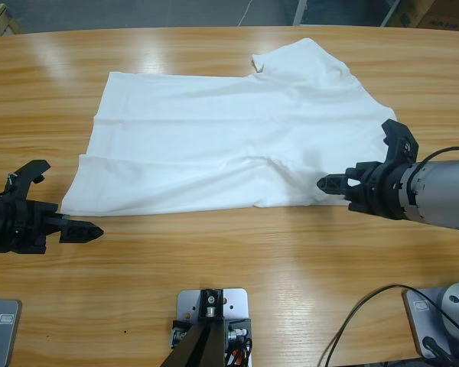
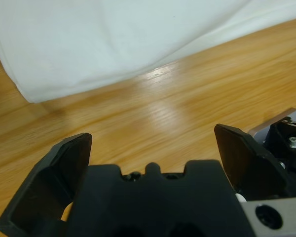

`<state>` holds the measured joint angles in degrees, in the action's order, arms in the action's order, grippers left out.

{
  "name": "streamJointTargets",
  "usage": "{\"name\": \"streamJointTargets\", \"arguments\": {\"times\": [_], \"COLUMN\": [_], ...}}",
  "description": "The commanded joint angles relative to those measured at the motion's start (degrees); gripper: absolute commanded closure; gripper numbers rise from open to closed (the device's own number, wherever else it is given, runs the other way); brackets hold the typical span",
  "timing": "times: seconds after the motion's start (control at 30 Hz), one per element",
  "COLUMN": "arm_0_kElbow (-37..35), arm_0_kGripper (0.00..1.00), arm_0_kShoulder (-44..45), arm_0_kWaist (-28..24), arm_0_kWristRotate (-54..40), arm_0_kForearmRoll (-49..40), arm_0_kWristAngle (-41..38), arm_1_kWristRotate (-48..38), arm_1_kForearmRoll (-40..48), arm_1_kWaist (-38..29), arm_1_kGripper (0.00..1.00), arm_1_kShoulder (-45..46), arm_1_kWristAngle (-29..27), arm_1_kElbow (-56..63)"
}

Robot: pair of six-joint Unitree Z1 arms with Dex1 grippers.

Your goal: Fold clothes

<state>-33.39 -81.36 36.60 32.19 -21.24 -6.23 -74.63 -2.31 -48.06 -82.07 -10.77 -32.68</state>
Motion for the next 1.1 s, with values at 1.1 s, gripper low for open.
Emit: {"name": "streamJointTargets", "arguments": {"times": [1.1], "arm_0_kElbow": [0.92], "arm_0_kGripper": [0.036], "arm_0_kShoulder": [-0.12], "arm_0_kWaist": [0.33], "arm_0_kWristRotate": [0.24], "arm_0_kForearmRoll": [-0.56], "arm_0_kWristAngle": [-0.71], "arm_1_kWristRotate": [-0.65], "arm_1_kForearmRoll": [10.92], "arm_1_kWaist": [-0.54], "arm_1_kGripper": [0.478], "arm_1_kShoulder": [-11.78], "arm_1_kWristAngle": [2.21], "arm_1_kElbow": [4.38]}}
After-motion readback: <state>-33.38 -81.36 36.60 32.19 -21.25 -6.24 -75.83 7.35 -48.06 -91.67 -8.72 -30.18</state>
